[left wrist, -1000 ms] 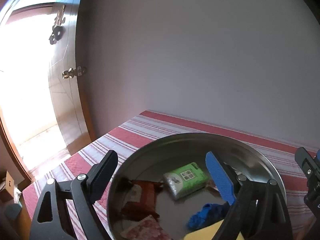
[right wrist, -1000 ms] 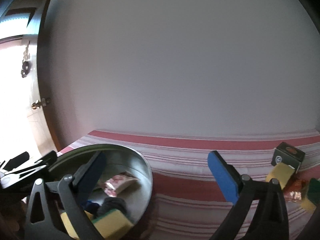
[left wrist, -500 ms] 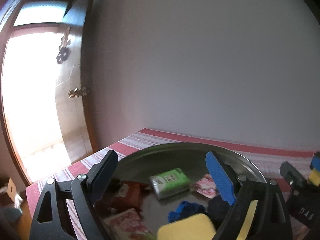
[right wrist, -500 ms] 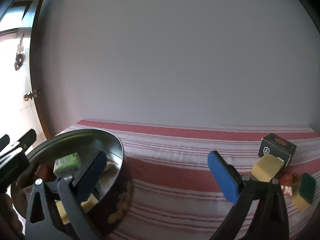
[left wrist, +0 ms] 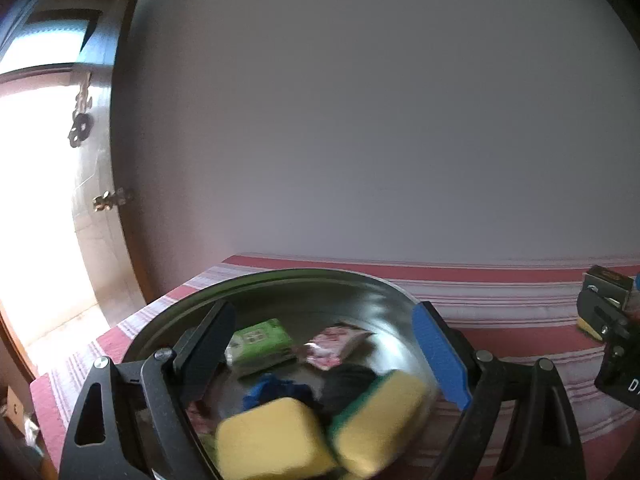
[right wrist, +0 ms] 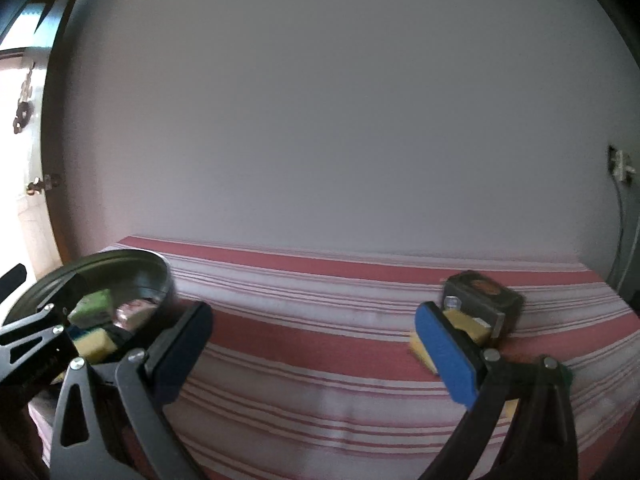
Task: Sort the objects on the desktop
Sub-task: 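Move both grippers back to the remaining objects, then grasp the yellow sponge with the left gripper while the right gripper grasps the green-and-yellow sponge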
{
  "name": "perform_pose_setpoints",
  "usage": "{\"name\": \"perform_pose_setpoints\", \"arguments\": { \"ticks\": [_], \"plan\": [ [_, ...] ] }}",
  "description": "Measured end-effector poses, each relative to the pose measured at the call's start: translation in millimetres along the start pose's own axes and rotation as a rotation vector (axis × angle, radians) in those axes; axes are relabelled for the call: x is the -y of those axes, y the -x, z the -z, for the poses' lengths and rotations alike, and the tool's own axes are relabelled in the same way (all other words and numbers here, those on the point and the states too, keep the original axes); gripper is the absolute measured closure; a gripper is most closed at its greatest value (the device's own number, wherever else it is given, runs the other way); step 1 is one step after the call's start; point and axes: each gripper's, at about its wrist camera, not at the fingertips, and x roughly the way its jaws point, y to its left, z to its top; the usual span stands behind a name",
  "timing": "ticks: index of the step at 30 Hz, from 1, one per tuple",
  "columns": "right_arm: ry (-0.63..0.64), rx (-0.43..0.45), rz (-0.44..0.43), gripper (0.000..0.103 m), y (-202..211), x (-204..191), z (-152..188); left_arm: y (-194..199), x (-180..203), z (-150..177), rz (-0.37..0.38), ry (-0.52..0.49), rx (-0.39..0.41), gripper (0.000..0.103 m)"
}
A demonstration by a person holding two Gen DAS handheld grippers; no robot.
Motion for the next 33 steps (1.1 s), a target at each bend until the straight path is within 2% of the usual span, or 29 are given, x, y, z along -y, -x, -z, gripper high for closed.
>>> {"name": "perform_pose_setpoints", "arguments": {
  "ticks": [10,17,20,23,27,33],
  "plan": [
    [-0.013,-0.011,0.129,0.0,23,65,7,15,60,0,0.131,-0.119,-0.005,0.012],
    [-0.086,-0.04,0.241,0.0,40,136,12,15,111,1,0.249,-0.205,-0.075,0.012],
    [-0.13,-0.064,0.259,0.0,41,160,15,9,130,2,0.277,-0.24,-0.109,0.012],
    [-0.176,-0.089,0.254,0.0,39,180,18,4,150,3,0.309,-0.281,-0.146,0.012],
    [-0.212,-0.145,0.19,0.0,30,191,20,-6,179,4,0.349,-0.332,-0.209,0.012],
    [-0.141,-0.28,0.097,0.001,6,180,22,-23,220,8,0.371,-0.402,-0.301,0.012]
  ]
}}
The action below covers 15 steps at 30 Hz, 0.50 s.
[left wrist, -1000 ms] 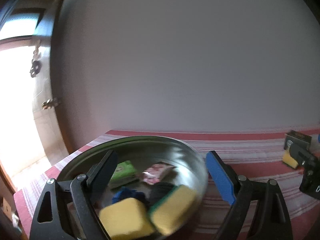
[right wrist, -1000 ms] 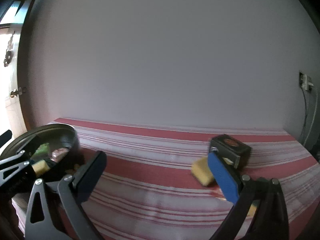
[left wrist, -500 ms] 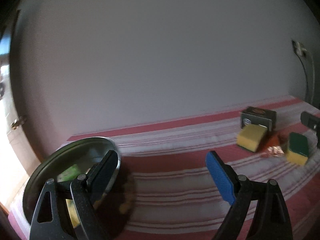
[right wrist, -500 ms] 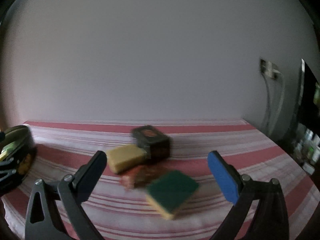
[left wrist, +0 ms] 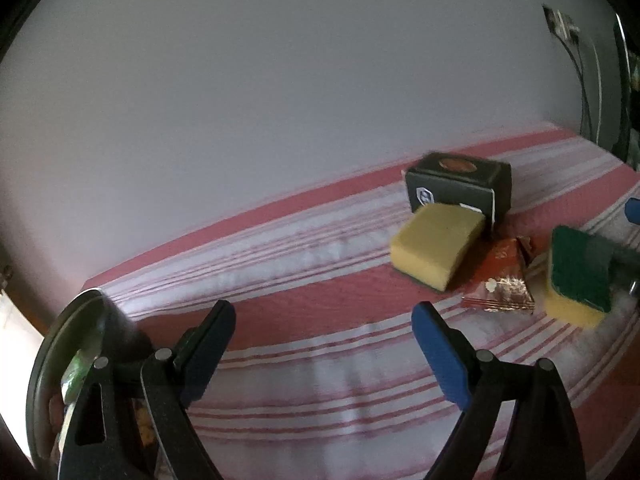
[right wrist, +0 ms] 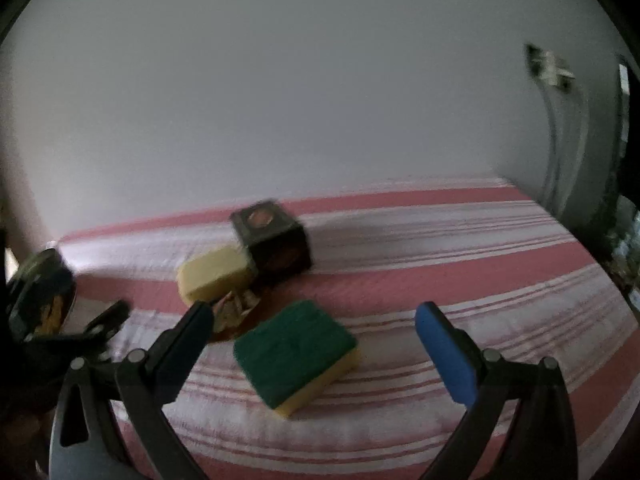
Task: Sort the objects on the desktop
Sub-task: 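Grasp the yellow sponge with the left gripper while the right gripper grasps the green-and-yellow sponge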
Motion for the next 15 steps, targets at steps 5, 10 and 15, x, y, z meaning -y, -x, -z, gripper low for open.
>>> {"name": "perform_pose_setpoints", "arguments": {
  "ticks": [5,10,15],
  "plan": [
    [0.086,-0.136,0.005,0.012,-25,-14,3,-10,-2,3,0.051,-0.001,-0.055,0.012],
    [0.13,-0.209,0.031,0.024,-39,-19,8,-20,-18,3,0.105,0.08,-0.086,0.012],
    [0.094,-0.135,-0.051,0.025,-25,-10,7,-30,-19,2,0.166,0.11,-0.11,0.012]
  ]
}}
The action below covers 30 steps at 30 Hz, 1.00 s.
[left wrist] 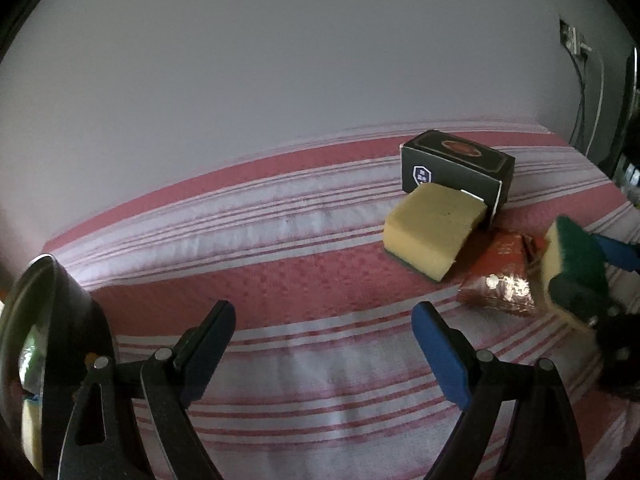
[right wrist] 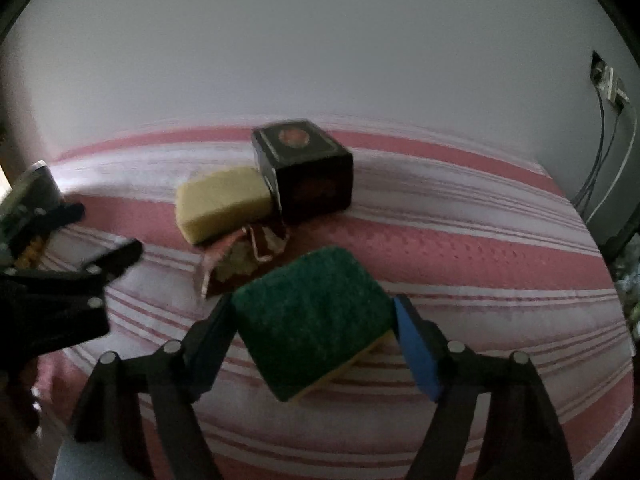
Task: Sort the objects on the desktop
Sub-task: 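Grasp the yellow sponge with the left gripper while the right gripper grasps the green-and-yellow sponge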
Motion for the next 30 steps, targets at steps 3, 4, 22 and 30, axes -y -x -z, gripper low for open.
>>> {"name": "perform_pose_setpoints", "arguments": {
  "ticks": [3,4,22,30],
  "plan": [
    [-0.069,0.094,-0.05,0.025,18,15,4,-5,0,-5,0.029,0.011,0.023,0.012],
    [-0.103,0.128,-0.063,0.025,24,22,5,-6,1,-7,0.025,0.007,0.037,0.012],
    [-0.232,0.18,0.012,0.025,31,56,3,-70,58,-58,0.147,-0.144,-0.053,0.012],
    [-0.257,0.169,0.01,0.024,29,60,4,-79,43,-65,0.222,-0.03,-0.084,0.046]
  ]
}}
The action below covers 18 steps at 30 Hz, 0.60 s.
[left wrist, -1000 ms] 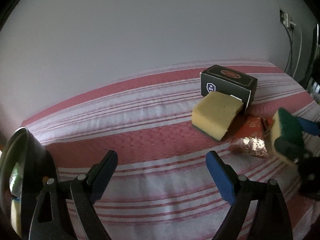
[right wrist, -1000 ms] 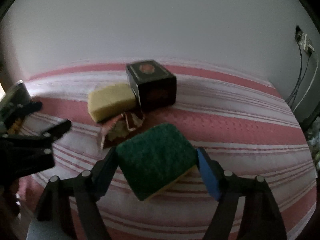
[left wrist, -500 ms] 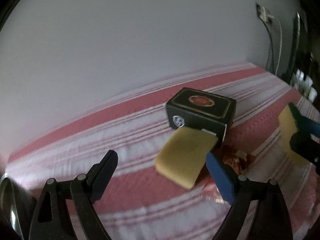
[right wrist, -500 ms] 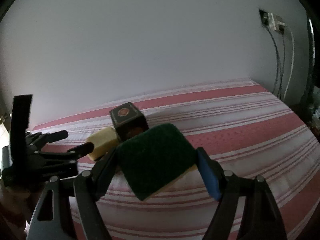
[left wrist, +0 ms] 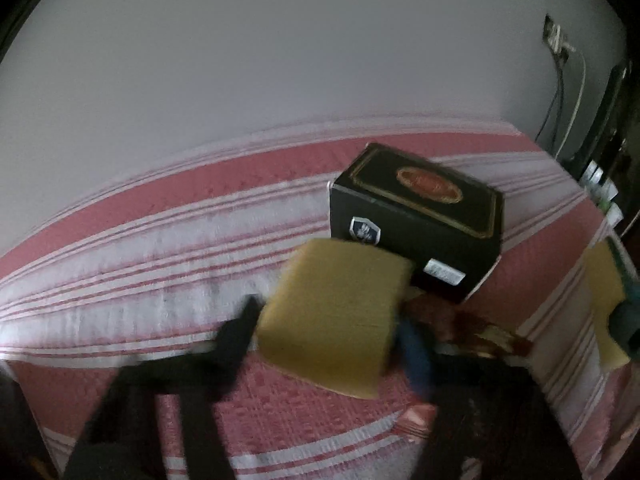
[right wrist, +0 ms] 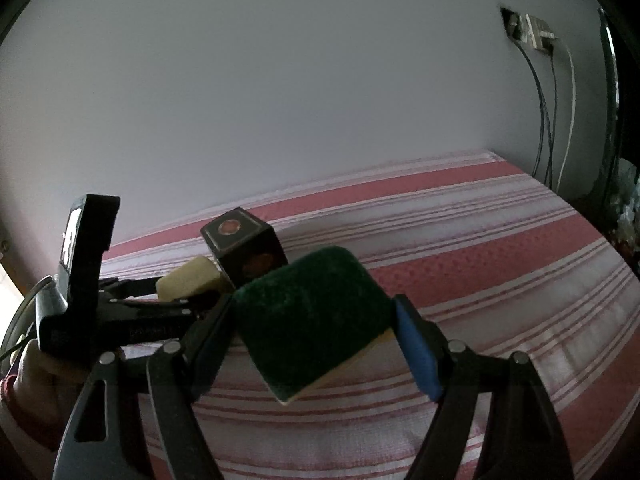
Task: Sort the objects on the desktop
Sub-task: 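Grasp the yellow sponge with the left gripper while the right gripper grasps the green-and-yellow sponge, then carry both sponges over the silver tin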
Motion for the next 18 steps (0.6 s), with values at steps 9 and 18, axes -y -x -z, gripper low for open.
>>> {"name": "perform_pose_setpoints", "arguments": {
  "ticks": [9,18],
  "plan": [
    [-0.006,0.061,0.005,0.024,8,3,-1,32,9,3,-0.161,0.037,0.191,0.047],
    [0.045,0.13,0.025,0.024,17,-7,-2,66,13,25,-0.283,0.01,0.308,0.047]
  ]
}}
